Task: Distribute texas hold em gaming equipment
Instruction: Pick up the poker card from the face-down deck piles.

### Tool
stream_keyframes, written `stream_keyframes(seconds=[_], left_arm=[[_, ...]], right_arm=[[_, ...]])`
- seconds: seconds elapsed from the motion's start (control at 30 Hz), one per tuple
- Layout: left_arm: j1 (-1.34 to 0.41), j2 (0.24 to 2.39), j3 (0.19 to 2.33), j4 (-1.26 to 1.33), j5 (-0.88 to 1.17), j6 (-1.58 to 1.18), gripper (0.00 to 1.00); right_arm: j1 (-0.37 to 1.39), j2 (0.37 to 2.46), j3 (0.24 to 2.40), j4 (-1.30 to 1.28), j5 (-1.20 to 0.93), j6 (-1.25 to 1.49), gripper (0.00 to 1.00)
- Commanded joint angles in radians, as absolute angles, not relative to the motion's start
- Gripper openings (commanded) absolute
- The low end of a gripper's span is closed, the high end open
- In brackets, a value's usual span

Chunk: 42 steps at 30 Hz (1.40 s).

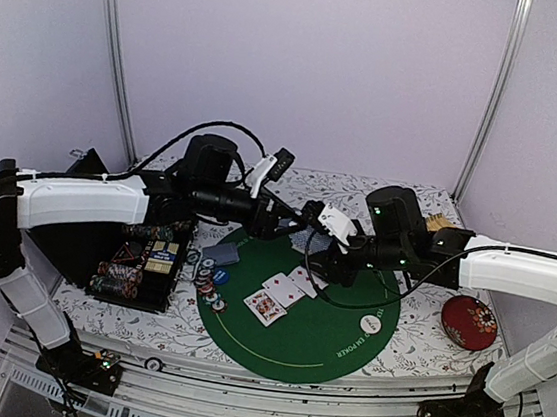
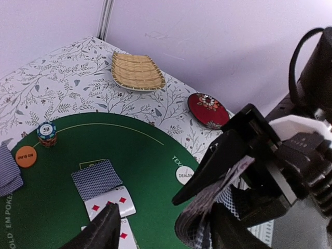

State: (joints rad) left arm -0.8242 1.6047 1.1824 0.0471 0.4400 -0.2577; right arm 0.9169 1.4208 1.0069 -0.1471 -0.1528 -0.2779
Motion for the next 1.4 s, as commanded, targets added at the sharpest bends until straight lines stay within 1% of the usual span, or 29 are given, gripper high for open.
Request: stream_keyframes(seconds=[0.0, 0.1, 0.13, 0.2, 0.37, 0.67, 0.97, 1.1, 1.23, 1.37], left_arm=[[-0.837, 1.603, 1.222, 0.015, 0.424, -0.231, 0.50], [-0.837, 1.576, 1.208, 0.012, 0.396, -0.224, 0.25], [-0.836, 1.567, 1.202, 0.013, 0.388, -0.224, 0.20], [-0.838, 1.552, 1.189, 0.018, 0.395, -0.222, 0.13], [-0.839, 1.536, 1.175, 0.020, 0.440, -0.222, 0.00], [-0.828, 1.484, 1.152, 0.017, 0.415, -0.220, 0.00], [-0.754, 1.412, 1.094, 0.149, 0.444, -0.354, 0.00], [-0.683, 1.393, 1.069, 0.236, 0.439, -0.437, 0.00], [-0.618, 1.471, 1.087, 0.264, 0.376, -0.512, 0.00], [-0.609, 1.681, 1.197, 0.255, 0.421, -0.579, 0.00]], right_arm=[[0.924, 1.424, 1.033, -0.123, -0.157, -0.287, 0.44], [0.924, 1.413, 1.024, -0.120, -0.152, -0.287, 0.44], [0.924, 1.410, 1.022, -0.119, -0.151, -0.286, 0.44], [0.925, 1.403, 1.017, -0.117, -0.144, -0.287, 0.44], [0.924, 1.393, 1.014, -0.120, -0.125, -0.290, 0.44], [0.919, 1.374, 0.998, -0.126, -0.095, -0.290, 0.44], [0.854, 1.347, 0.956, -0.119, -0.103, -0.268, 0.44], [0.803, 1.333, 0.933, -0.124, -0.085, -0.241, 0.43], [0.757, 1.313, 0.928, -0.159, -0.042, -0.223, 0.44], [0.699, 1.279, 0.919, -0.202, -0.015, -0.207, 0.44]])
